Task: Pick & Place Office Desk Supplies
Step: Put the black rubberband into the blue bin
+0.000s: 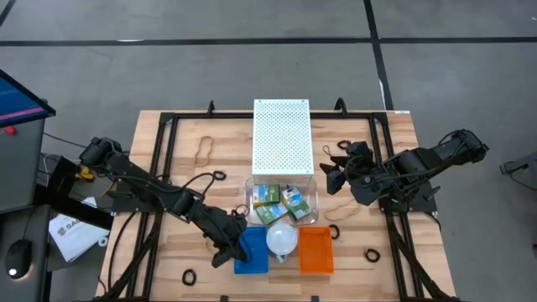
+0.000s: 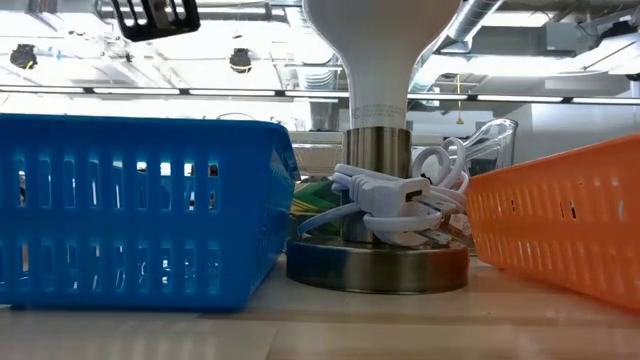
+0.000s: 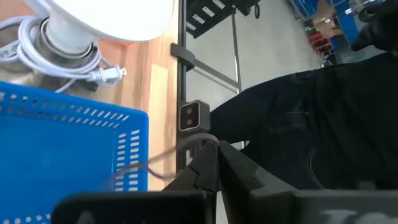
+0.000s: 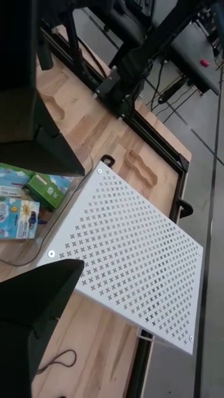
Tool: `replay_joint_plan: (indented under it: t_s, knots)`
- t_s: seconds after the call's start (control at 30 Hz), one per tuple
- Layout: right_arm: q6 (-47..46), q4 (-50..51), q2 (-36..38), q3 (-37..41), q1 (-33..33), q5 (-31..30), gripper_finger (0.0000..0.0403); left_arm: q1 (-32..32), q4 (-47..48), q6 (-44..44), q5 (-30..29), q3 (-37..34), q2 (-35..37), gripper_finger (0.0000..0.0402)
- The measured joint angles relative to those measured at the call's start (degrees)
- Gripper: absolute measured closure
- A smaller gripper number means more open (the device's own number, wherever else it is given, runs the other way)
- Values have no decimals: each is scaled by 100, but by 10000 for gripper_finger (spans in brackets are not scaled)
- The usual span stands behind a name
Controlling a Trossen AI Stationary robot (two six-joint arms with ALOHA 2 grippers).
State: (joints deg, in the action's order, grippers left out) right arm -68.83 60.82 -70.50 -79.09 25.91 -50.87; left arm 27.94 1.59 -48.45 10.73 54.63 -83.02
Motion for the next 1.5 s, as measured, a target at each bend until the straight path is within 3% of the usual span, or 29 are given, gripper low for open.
replay_joint_plan:
  t_s: [0.83, 1.27, 1.5]
  knots:
    - [43, 46, 0, 0, 0, -6, 177, -228, -129, -131, 45, -570, 0, 395]
    - [30, 44, 0, 0, -13, -17, 177, -559, 61, 2, -21, -568, 372, 252]
    - [30, 46, 0, 0, -20, -70, 177, -621, 394, 2, 108, -568, 603, 215]
